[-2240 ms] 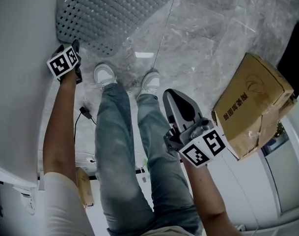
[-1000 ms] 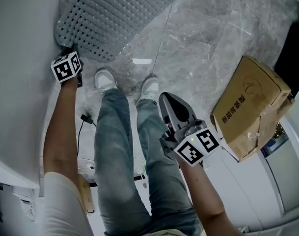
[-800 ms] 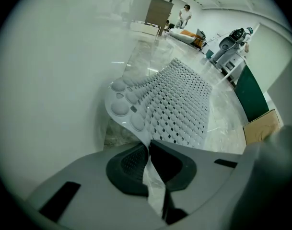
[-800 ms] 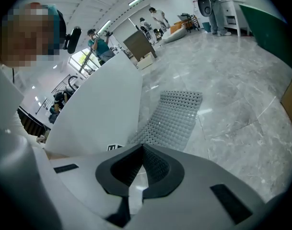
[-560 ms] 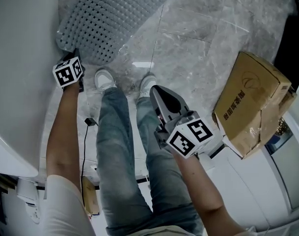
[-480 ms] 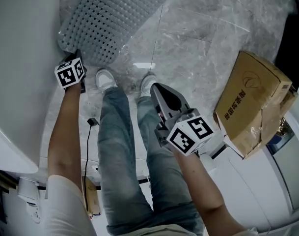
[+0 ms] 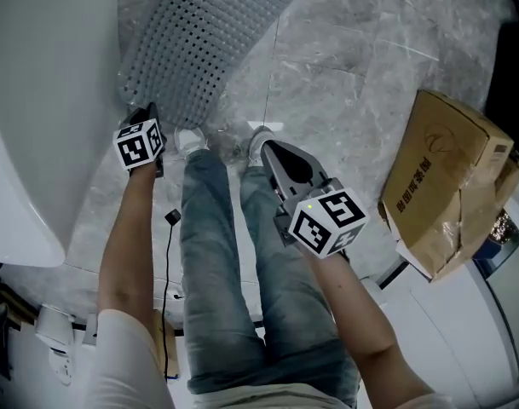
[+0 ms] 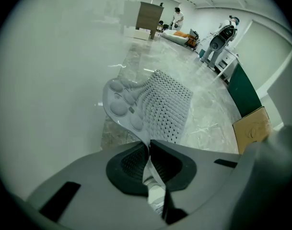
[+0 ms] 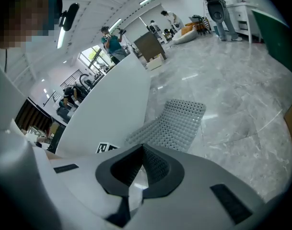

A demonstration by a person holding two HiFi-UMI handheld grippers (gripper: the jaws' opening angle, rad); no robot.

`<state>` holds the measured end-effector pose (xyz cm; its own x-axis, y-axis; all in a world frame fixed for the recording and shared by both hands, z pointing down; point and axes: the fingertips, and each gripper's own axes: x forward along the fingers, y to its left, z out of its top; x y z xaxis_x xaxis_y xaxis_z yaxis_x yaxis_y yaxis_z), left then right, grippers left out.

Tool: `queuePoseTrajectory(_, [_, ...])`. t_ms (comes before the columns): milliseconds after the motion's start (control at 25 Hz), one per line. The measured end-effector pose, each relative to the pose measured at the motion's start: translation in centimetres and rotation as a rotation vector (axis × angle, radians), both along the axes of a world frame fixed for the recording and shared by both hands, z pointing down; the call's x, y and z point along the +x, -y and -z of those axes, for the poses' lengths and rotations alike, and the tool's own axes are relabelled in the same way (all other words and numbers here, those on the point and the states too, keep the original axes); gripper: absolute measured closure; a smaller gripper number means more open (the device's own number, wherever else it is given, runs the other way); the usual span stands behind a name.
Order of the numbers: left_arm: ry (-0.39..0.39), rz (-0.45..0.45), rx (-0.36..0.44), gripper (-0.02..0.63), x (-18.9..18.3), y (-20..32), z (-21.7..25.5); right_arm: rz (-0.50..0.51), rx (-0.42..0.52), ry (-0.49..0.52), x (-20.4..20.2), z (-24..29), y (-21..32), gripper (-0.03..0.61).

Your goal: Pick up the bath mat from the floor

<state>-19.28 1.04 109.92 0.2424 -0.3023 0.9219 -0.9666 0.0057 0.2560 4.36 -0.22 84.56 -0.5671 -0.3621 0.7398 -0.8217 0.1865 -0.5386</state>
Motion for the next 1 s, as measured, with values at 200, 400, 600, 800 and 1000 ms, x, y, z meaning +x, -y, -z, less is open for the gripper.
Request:
queuePoseTrajectory(200, [0.003, 0.000, 0.005, 0.581, 1.2, -1.3, 3.8, 0.016, 0.003, 0.006, 1.5, 1.5, -1.0, 0.552])
queuePoseTrajectory(400, [-0.007, 0.011, 0.018, 0.581, 3.1, -2.8, 8.4, 0.028, 0.005, 0.002, 3.4, 3.2, -2.6, 0.552])
queuePoseTrajectory(600, [-0.017, -0.006, 0.039, 0.581, 4.5, -3.7, 12.7, 0.040, 0.009, -0.002, 4.8, 5.1, -2.8, 0.552])
queuePoseTrajectory(800, [-0.014, -0.003, 0.049, 0.581, 5.5, -4.2, 17.4, 0.043, 0.035, 0.014, 6.0, 8.5, -2.5, 0.552])
queuePoseTrajectory(1000, [-0.018, 0.016, 0.071, 0.583, 6.6, -3.9, 22.1, 0.051, 0.059, 0.024, 6.9, 11.1, -1.8, 0.552])
